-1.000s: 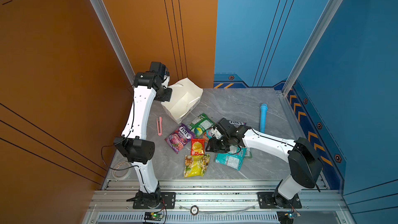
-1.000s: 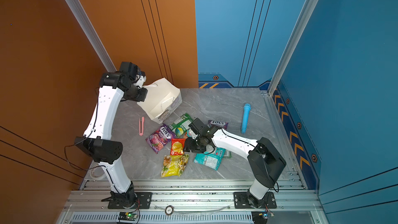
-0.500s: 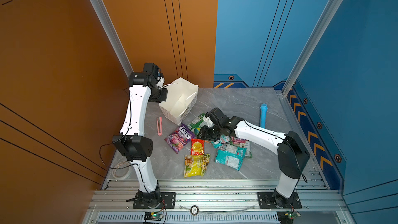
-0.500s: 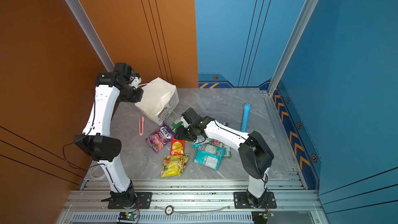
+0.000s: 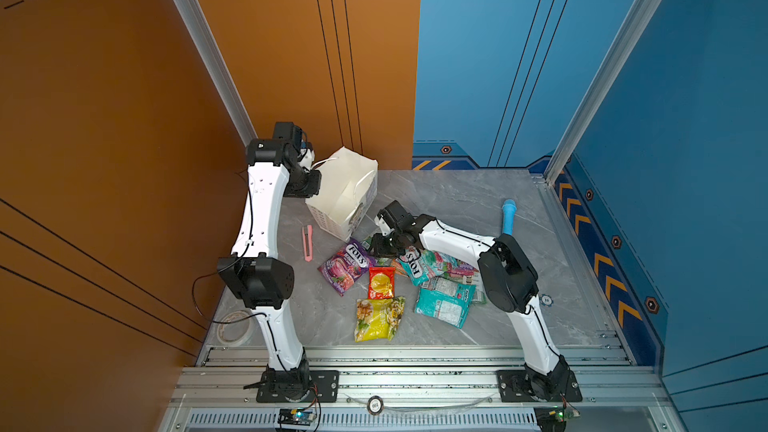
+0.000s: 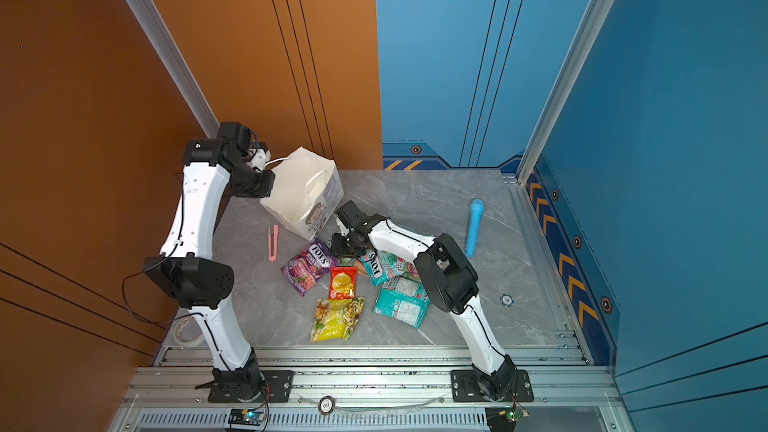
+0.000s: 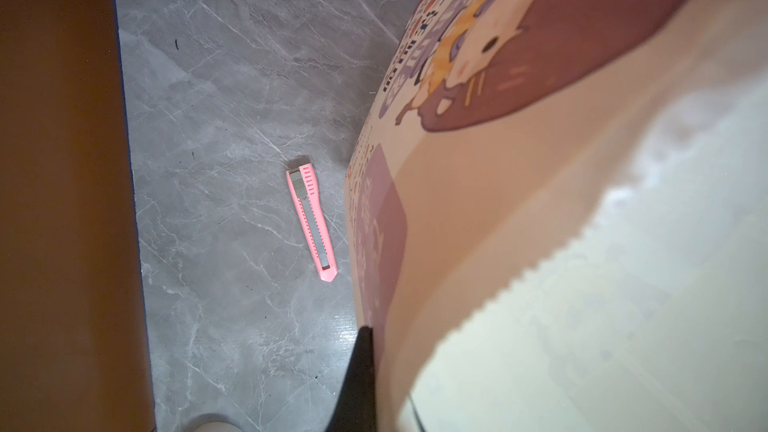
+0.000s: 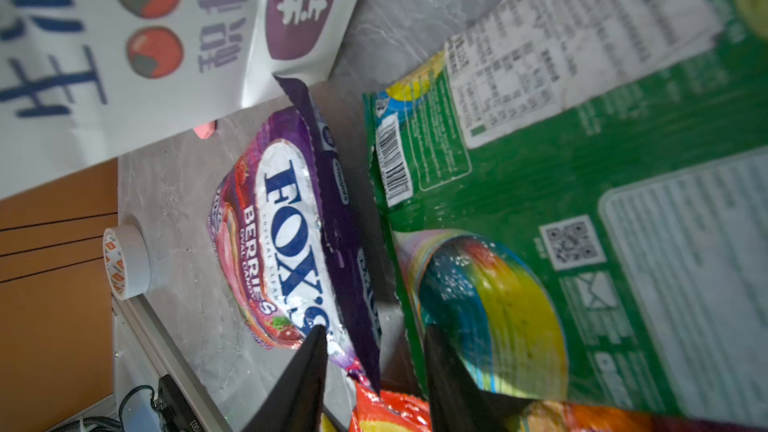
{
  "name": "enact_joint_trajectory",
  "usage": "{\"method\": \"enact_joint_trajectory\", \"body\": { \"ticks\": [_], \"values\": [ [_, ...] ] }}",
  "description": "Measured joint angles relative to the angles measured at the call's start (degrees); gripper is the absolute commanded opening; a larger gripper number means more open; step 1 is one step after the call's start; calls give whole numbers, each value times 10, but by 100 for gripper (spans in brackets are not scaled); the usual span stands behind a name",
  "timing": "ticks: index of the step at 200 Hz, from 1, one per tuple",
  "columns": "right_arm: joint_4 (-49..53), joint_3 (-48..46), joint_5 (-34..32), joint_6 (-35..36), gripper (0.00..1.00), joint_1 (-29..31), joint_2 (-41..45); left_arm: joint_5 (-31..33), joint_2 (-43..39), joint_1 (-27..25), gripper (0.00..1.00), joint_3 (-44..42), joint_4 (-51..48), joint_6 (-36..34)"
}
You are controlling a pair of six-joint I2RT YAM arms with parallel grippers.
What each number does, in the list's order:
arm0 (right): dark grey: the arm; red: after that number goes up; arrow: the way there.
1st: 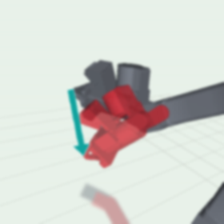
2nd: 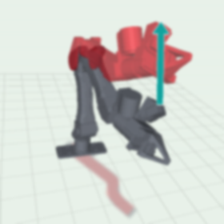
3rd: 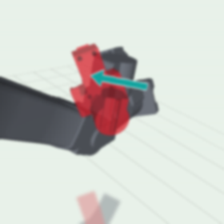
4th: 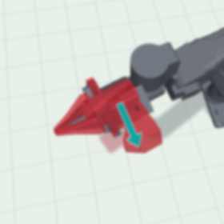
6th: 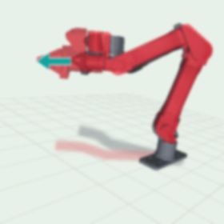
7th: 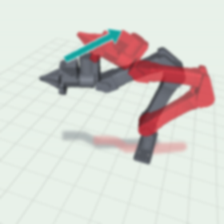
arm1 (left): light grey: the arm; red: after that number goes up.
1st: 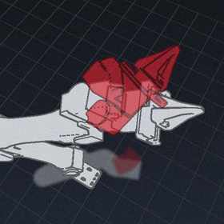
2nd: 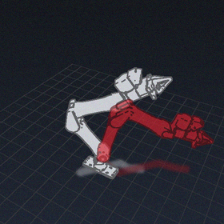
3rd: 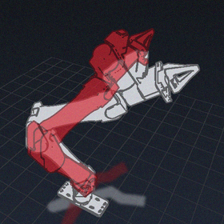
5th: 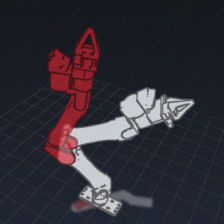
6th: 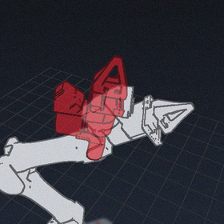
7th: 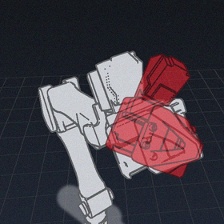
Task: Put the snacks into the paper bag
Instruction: 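Grasp the purple FOX'S Berries packet with the right gripper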
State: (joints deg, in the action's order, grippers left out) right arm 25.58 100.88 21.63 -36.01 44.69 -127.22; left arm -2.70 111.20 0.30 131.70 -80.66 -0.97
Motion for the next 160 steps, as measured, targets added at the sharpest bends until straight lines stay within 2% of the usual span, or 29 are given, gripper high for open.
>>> {"method": "enact_joint_trajectory", "body": {
  "ticks": [11,45,96,160],
  "values": [
    [3,0,3,3,29,1,-2,-2,0,1,2,0,0,0],
    [4,2,6,3,0,8,-10,-6,0,4,2,0,-2,2],
    [3,-31,-25,-3,0,-7,0,-30,0,5,2,19,-24,11],
    [-3,-126,-52,-4,0,-102,89,-59,0,5,2,26,-48,24]
  ]
}}
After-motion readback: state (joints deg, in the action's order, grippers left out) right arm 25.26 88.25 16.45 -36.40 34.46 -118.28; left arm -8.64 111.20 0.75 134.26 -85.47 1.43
